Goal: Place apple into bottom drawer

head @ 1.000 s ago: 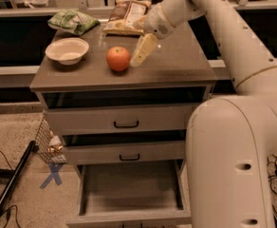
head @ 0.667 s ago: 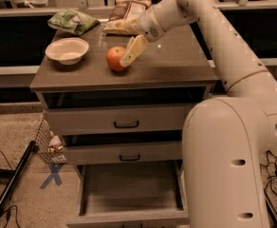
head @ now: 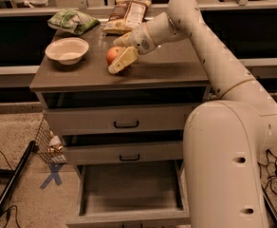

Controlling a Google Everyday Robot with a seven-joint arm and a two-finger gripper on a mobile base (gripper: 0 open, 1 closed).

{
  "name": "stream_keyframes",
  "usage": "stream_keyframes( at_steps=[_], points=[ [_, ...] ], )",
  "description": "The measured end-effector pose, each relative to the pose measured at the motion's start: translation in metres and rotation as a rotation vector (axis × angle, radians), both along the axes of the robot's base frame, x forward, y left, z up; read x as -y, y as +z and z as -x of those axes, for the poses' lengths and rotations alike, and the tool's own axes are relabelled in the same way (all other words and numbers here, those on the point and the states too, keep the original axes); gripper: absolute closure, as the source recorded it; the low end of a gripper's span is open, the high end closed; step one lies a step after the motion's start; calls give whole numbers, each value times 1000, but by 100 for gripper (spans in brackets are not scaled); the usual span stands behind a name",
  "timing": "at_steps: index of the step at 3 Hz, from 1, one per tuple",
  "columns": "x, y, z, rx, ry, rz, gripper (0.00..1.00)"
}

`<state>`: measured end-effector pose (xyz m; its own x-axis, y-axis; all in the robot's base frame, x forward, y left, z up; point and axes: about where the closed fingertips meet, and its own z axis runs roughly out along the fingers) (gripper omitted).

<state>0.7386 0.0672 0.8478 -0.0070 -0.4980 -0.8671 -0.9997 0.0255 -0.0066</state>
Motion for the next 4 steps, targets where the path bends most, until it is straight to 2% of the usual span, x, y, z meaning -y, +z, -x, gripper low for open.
stream_keyframes(
  at_steps=[1, 2, 3, 4],
  points=[
    [3, -6, 1, -9, -16, -30, 35],
    [11, -2, 1, 20, -43, -103, 59],
    [42, 23, 10, 111, -58, -106, 89],
    [74, 49, 39, 163, -15, -50, 100]
  ],
)
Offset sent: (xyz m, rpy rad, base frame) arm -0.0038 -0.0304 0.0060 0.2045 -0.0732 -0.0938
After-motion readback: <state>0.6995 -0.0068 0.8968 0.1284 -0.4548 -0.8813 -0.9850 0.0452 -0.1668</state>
